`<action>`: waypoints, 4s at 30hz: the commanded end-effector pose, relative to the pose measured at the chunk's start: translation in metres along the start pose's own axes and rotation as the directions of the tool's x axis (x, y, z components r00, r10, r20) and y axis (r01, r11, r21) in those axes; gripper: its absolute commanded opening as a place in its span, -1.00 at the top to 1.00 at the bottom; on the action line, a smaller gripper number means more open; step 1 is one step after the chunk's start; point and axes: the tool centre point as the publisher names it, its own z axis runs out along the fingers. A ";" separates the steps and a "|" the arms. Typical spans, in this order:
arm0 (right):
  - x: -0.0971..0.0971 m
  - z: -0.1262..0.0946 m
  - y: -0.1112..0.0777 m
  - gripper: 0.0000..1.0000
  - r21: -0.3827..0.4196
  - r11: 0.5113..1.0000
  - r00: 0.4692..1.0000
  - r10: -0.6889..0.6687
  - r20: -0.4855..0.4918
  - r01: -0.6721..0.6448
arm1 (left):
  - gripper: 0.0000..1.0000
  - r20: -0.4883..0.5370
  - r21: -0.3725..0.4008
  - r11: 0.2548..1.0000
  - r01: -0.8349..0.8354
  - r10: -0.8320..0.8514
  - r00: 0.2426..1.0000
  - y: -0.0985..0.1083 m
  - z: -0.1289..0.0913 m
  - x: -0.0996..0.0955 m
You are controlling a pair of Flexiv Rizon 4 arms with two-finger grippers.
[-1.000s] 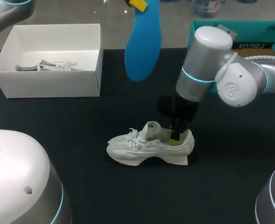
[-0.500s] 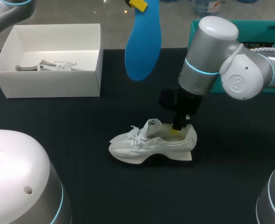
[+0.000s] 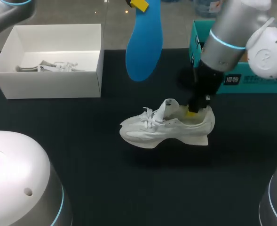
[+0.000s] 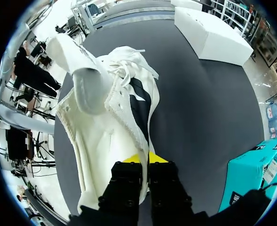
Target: Take the shoe out of the shoebox, open the shoe tongue, remove and reinsert the insole, then place the shoe into the shoebox
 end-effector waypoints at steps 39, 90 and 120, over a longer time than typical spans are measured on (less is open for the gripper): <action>0.065 0.002 -0.032 1.00 0.100 0.492 0.502 0.839 0.209 -0.865 | 1.00 -0.003 -0.003 1.000 -0.001 0.001 1.000 -0.001 0.000 -0.001; 0.091 0.050 0.012 1.00 -0.266 -0.014 -0.045 0.993 0.112 -0.964 | 1.00 -0.003 -0.003 1.000 -0.001 0.001 1.000 -0.001 0.000 -0.001; 0.104 0.114 -0.001 0.10 -0.277 0.008 -0.023 0.994 0.108 -0.961 | 1.00 -0.003 -0.003 1.000 -0.001 0.001 1.000 -0.001 0.000 -0.001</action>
